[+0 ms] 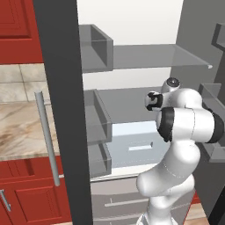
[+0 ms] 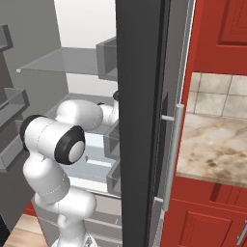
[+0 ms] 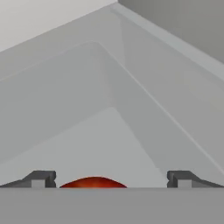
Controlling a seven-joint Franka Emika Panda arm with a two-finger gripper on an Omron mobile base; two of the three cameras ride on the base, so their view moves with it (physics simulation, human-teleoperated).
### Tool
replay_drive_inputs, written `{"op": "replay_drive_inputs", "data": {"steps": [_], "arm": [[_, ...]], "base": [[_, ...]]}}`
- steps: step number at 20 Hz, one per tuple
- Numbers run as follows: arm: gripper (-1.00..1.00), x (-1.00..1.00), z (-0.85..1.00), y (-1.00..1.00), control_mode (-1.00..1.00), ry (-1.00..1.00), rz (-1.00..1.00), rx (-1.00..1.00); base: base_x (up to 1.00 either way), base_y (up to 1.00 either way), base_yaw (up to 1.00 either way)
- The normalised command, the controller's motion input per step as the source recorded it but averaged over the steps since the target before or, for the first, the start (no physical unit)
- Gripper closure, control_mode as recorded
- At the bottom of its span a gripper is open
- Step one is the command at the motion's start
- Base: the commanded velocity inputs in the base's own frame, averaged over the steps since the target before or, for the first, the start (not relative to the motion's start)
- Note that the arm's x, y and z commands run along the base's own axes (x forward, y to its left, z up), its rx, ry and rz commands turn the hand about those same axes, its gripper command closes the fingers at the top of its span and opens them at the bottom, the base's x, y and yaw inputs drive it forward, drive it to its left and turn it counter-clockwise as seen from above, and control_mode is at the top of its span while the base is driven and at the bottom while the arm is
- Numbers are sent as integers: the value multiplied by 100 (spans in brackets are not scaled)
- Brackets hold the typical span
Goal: Take the cheese, fish, and tomato from the fridge and place them on the plate on the dining counter to create an appetizer plate.
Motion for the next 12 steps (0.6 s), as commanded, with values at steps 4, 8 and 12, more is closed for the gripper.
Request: {"op": "replay_drive_inputs", "data": {"steps": [4,8,12], "arm": [[-100,-53,-98,37,-100,0,-5,0],[-100,-67,-89,55,-100,0,-4,0],[-100,-48,-84,36,-100,0,-2,0]], "base": [[0,0,0],[0,0,0],[0,0,0]]}}
